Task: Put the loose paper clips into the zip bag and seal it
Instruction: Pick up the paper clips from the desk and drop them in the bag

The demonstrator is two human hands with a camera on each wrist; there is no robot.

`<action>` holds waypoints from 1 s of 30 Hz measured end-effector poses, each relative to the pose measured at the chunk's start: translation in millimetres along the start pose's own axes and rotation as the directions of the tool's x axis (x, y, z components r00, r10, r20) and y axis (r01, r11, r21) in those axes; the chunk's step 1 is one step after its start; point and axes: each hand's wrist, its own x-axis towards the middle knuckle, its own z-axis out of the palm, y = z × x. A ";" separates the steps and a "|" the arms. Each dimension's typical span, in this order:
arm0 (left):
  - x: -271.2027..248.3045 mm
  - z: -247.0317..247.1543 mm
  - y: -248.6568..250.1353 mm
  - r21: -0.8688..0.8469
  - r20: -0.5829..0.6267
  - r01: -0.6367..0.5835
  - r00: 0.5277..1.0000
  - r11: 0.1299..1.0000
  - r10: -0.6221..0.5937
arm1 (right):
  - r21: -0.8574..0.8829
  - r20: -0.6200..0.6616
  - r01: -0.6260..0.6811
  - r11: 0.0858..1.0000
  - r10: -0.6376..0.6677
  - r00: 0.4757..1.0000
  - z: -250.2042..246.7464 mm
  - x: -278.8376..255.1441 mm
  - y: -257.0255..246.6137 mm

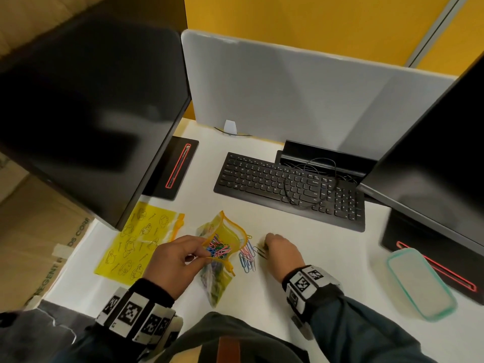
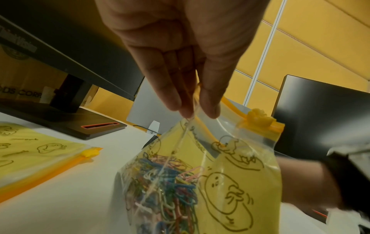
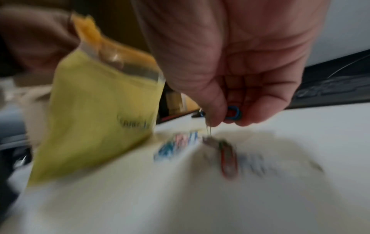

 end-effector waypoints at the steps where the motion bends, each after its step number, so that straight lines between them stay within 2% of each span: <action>1: 0.1 0.3 0.9 -0.003 0.004 -0.002 1.000 1.000 0.002 | 0.077 -0.067 -0.008 0.997 0.013 0.998 -10.2 -1.1 -0.4; 3: 0.0 1.7 1.4 -0.006 0.012 -0.009 1.000 1.000 0.009 | 0.264 -0.203 0.004 0.965 0.051 0.978 -31.3 -3.5 -8.6; 4: 0.4 2.6 1.5 -0.004 0.015 -0.019 1.000 1.000 0.019 | 0.362 -0.224 0.035 0.932 0.050 0.973 -41.5 -4.3 -15.5; 7: 3.6 3.5 2.6 0.007 0.020 -0.051 0.999 0.999 0.050 | 0.560 -0.135 0.154 0.814 -0.094 0.986 -62.0 -9.3 -42.6; 10: 5.1 1.2 3.7 0.010 0.019 -0.071 0.997 0.997 0.071 | 0.541 -0.133 0.189 0.820 -0.138 0.981 -61.7 -9.1 -58.2; 13: 3.9 0.2 2.3 0.006 0.016 -0.050 0.999 0.999 0.050 | 0.573 -0.250 0.149 0.806 0.000 0.968 -59.1 -0.2 -42.3; 15: 2.7 1.1 0.1 0.002 0.018 -0.040 0.999 0.999 0.040 | 0.518 -0.257 0.053 0.853 0.096 0.962 -54.5 3.9 -17.2; 17: 2.4 2.0 -1.3 -0.007 0.009 -0.034 0.999 0.999 0.034 | 0.327 -0.112 -0.098 0.940 0.141 0.984 -44.3 0.6 10.1; 19: 2.9 1.7 -1.9 -0.015 -0.005 -0.034 0.999 0.999 0.034 | 0.131 0.061 -0.191 0.973 0.184 0.981 -28.9 -8.1 28.0; 22: 4.2 1.2 -2.1 -0.015 -0.016 -0.035 0.999 0.999 0.035 | 0.116 0.166 -0.254 0.960 0.233 0.958 -7.0 -18.7 31.4; 26: 6.6 1.3 -1.4 0.000 -0.009 -0.035 0.999 0.999 0.035 | 0.197 0.074 -0.171 0.965 0.159 0.984 12.4 -9.1 16.9; 28: 6.5 0.2 -0.7 0.020 -0.015 -0.039 0.999 0.999 0.039 | 0.296 0.031 -0.111 0.949 0.107 0.994 12.4 -2.3 13.5; 30: 5.8 -1.6 -2.6 0.032 -0.035 -0.028 0.999 0.999 0.029 | 0.322 -0.025 -0.044 0.946 0.055 0.998 7.5 4.4 14.6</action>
